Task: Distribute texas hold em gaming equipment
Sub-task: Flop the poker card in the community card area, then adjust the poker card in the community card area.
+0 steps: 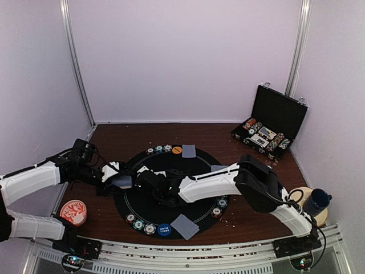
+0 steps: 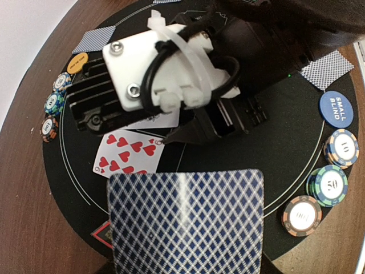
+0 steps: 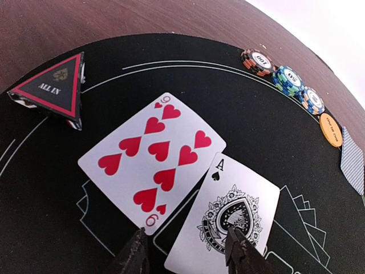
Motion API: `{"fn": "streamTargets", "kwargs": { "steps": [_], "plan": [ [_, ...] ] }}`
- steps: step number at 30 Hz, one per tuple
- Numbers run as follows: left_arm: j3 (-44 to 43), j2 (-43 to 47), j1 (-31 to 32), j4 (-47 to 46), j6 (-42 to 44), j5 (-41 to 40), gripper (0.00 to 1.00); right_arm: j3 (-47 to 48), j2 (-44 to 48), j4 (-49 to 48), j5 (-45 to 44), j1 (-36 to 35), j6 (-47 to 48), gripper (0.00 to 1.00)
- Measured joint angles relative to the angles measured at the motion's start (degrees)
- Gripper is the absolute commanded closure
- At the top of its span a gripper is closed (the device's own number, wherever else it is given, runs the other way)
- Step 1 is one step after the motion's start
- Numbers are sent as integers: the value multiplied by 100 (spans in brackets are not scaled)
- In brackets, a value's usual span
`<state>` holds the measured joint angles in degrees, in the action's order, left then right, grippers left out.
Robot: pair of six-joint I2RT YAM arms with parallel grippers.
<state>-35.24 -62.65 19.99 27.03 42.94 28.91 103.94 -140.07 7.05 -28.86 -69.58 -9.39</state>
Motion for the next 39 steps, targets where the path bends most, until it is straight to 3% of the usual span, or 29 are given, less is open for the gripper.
{"fn": "streamTargets", "kwargs": {
  "steps": [10,14,20,30,39],
  "plan": [
    [0,0,0,0,0,-2,85,-129,313,131,-160,-118,-142,43],
    [0,0,0,0,0,-2,85,-527,933,160,-433,-120,-483,26],
    [0,0,0,0,0,0,85,-715,1497,310,-732,39,-1117,15],
    [0,0,0,0,0,0,85,-828,1150,909,-669,778,-1926,10],
    [0,0,0,0,0,-2,85,-962,946,1123,-330,767,-2072,5]
  ]
}}
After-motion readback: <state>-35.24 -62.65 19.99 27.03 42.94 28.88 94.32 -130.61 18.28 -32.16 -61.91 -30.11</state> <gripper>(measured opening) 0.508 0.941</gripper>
